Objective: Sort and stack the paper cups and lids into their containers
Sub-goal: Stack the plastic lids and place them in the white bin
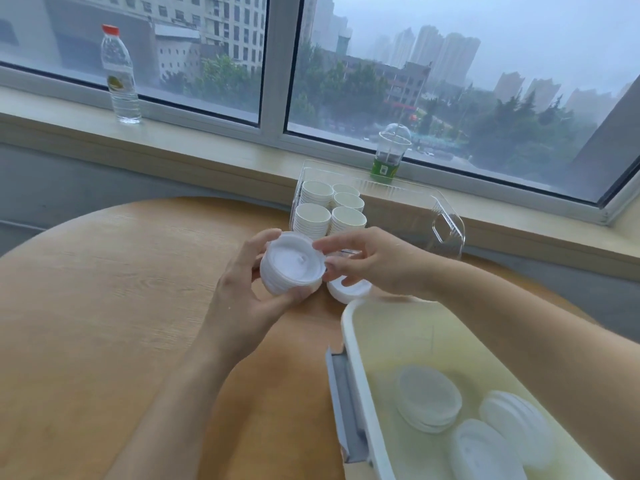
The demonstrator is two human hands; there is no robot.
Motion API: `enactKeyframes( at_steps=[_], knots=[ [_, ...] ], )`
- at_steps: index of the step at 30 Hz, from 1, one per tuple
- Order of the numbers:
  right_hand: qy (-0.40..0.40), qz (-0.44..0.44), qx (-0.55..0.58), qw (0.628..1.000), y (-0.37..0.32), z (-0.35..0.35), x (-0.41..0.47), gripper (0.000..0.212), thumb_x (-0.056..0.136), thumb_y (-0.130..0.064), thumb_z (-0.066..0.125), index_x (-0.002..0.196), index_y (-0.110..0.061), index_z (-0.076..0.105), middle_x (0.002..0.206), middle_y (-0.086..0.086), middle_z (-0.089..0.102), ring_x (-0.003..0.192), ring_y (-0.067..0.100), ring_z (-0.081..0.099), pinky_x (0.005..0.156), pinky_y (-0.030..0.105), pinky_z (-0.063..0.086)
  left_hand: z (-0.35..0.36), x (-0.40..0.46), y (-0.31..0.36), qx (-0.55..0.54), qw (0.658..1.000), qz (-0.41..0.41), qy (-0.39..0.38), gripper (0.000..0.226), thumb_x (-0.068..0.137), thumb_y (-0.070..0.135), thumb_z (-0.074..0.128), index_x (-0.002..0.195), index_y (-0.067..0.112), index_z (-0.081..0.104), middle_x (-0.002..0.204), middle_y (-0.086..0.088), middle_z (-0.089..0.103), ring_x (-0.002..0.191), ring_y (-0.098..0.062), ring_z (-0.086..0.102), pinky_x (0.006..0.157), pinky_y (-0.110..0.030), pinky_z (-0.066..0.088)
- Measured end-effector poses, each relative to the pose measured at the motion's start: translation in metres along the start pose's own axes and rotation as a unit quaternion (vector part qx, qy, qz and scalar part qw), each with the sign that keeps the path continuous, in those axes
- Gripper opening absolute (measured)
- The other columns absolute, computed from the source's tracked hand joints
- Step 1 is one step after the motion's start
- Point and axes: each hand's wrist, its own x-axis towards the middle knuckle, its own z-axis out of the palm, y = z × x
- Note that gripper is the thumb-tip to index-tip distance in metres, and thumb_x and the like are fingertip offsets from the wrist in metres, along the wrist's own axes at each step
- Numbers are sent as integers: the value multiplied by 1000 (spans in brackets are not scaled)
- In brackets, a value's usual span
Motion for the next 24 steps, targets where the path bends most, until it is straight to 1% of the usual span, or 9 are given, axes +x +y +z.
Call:
enactKeyframes(
  at_steps=[3, 5, 7, 9, 14, 17, 19, 21, 24],
  knots=[
    [-37, 37, -27, 998, 8, 5, 13, 34, 106, -24, 61, 139, -17, 65, 110, -11, 74, 99, 6, 74, 83, 20, 58, -3, 2, -14, 41, 998, -35, -30, 85, 65, 62, 92, 138, 49, 52, 124, 26, 65, 115, 11, 58, 95, -16, 45],
    [-63, 56, -64, 994, 12, 7, 18, 31, 106, -26, 60, 135, -19, 69, 100, -15, 74, 90, -1, 72, 80, 17, 57, -3, 3, -22, 61, 995, -54, -63, 86, 63, 60, 93, 137, 50, 51, 120, 27, 66, 112, 12, 57, 89, -17, 44],
    [-86, 65, -100, 989, 17, 8, 23, 27, 107, -30, 59, 128, -21, 74, 98, -11, 77, 89, -3, 72, 88, 24, 59, 0, 2, -30, 69, 990, -76, -95, 87, 59, 62, 90, 136, 52, 50, 121, 22, 69, 110, 6, 61, 90, -24, 49],
    [-92, 73, -116, 986, 20, 10, 28, 28, 107, -33, 58, 126, -22, 75, 105, -6, 78, 96, 4, 74, 93, 30, 60, 2, 2, -37, 69, 987, -97, -112, 90, 55, 65, 87, 136, 53, 49, 123, 20, 69, 106, 3, 65, 93, -30, 55],
    [-94, 88, -116, 985, 21, 5, 34, 29, 107, -38, 57, 120, -23, 78, 113, -6, 78, 97, 9, 75, 88, 28, 60, 1, 4, -40, 83, 978, -117, -151, 98, 47, 70, 87, 136, 48, 52, 124, 20, 67, 104, 6, 66, 87, -18, 52],
    [-106, 101, -136, 980, 24, 6, 33, 30, 105, -45, 57, 118, -27, 78, 112, -6, 78, 103, 14, 74, 97, 37, 59, 4, 4, -40, 102, 974, -124, -160, 100, 47, 70, 87, 138, 48, 51, 125, 23, 66, 109, 7, 64, 96, -26, 55],
    [-109, 109, -155, 976, 27, 8, 33, 30, 104, -49, 56, 118, -32, 77, 108, -7, 78, 108, 16, 72, 103, 44, 56, 6, 3, -37, 119, 973, -123, -156, 99, 52, 63, 92, 140, 45, 51, 125, 23, 65, 113, 6, 62, 101, -32, 56],
    [-114, 109, -163, 974, 30, 9, 33, 30, 103, -52, 56, 121, -36, 75, 108, -12, 77, 108, 12, 72, 107, 44, 53, 8, 3, -35, 132, 973, -122, -147, 93, 61, 50, 97, 142, 42, 52, 125, 22, 65, 116, 3, 62, 104, -36, 55],
    [-115, 100, -165, 974, 29, 8, 30, 32, 104, -50, 55, 127, -37, 73, 111, -12, 76, 109, 11, 71, 108, 42, 51, 8, 3, -30, 146, 971, -121, -147, 94, 61, 50, 97, 143, 42, 51, 129, 20, 65, 120, -1, 61, 106, -38, 53]
  ],
)
